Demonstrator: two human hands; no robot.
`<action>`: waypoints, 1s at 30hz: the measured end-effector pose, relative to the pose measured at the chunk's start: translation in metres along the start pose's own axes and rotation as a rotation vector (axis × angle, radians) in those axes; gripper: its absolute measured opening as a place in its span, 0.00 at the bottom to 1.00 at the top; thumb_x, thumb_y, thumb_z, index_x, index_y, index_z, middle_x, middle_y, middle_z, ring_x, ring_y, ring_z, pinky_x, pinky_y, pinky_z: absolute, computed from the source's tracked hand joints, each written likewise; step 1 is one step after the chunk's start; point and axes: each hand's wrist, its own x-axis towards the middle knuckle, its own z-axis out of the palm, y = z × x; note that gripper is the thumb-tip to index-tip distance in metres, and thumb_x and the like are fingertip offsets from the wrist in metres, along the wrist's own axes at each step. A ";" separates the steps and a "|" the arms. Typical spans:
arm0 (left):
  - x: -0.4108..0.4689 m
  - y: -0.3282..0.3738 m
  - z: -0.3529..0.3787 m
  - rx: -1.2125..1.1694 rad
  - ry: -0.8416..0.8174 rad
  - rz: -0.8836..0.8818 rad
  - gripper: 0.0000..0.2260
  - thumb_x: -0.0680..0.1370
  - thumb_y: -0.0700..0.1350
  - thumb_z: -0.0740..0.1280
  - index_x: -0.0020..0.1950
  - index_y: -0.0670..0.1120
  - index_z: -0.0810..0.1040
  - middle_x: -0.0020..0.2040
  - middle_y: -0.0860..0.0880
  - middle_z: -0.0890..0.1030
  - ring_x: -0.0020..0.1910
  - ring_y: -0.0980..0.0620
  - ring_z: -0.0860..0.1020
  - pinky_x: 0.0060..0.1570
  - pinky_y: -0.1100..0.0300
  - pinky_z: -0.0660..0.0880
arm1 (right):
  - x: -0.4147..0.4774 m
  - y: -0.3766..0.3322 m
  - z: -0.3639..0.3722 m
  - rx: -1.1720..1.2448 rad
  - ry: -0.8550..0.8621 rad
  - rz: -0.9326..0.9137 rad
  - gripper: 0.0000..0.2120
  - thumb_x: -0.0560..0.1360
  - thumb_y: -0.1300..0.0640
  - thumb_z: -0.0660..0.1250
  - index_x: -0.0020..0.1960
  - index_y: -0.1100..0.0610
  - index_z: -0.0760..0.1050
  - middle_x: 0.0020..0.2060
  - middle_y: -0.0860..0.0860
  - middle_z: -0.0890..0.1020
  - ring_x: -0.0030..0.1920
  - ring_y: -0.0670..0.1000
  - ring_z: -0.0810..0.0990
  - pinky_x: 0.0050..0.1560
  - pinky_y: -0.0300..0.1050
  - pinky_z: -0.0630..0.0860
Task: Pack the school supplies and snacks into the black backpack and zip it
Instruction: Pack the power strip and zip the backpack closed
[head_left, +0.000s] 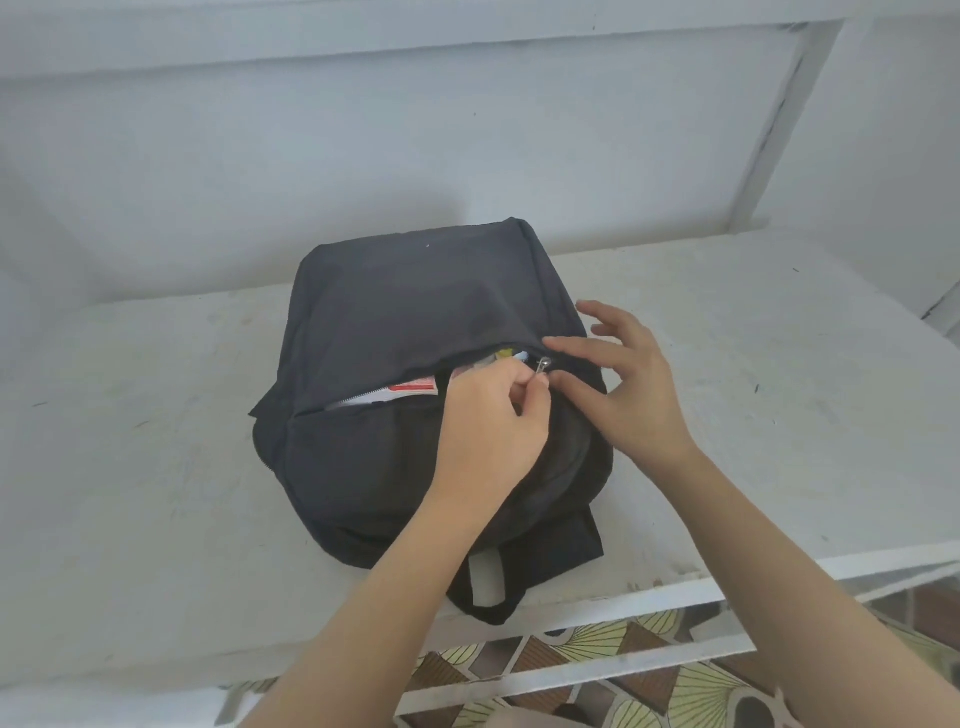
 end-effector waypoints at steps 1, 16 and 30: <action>-0.001 -0.002 -0.002 0.018 0.002 0.004 0.07 0.76 0.43 0.67 0.38 0.43 0.80 0.32 0.52 0.78 0.31 0.59 0.74 0.44 0.68 0.72 | 0.001 0.002 0.001 -0.038 -0.001 -0.034 0.12 0.71 0.57 0.73 0.53 0.47 0.81 0.64 0.45 0.72 0.61 0.48 0.71 0.61 0.49 0.72; -0.010 -0.027 -0.037 0.193 0.077 0.049 0.13 0.76 0.41 0.66 0.31 0.48 0.70 0.24 0.57 0.68 0.30 0.53 0.73 0.34 0.64 0.70 | 0.001 0.006 0.007 -0.161 0.092 -0.143 0.07 0.69 0.53 0.70 0.46 0.51 0.84 0.59 0.52 0.79 0.54 0.54 0.78 0.56 0.61 0.72; -0.025 -0.051 -0.082 0.334 0.184 -0.025 0.09 0.75 0.45 0.68 0.35 0.46 0.75 0.30 0.55 0.75 0.29 0.58 0.73 0.32 0.66 0.71 | 0.016 -0.036 0.033 -0.375 -0.157 -0.524 0.21 0.68 0.45 0.71 0.61 0.45 0.78 0.69 0.54 0.71 0.66 0.57 0.70 0.67 0.64 0.60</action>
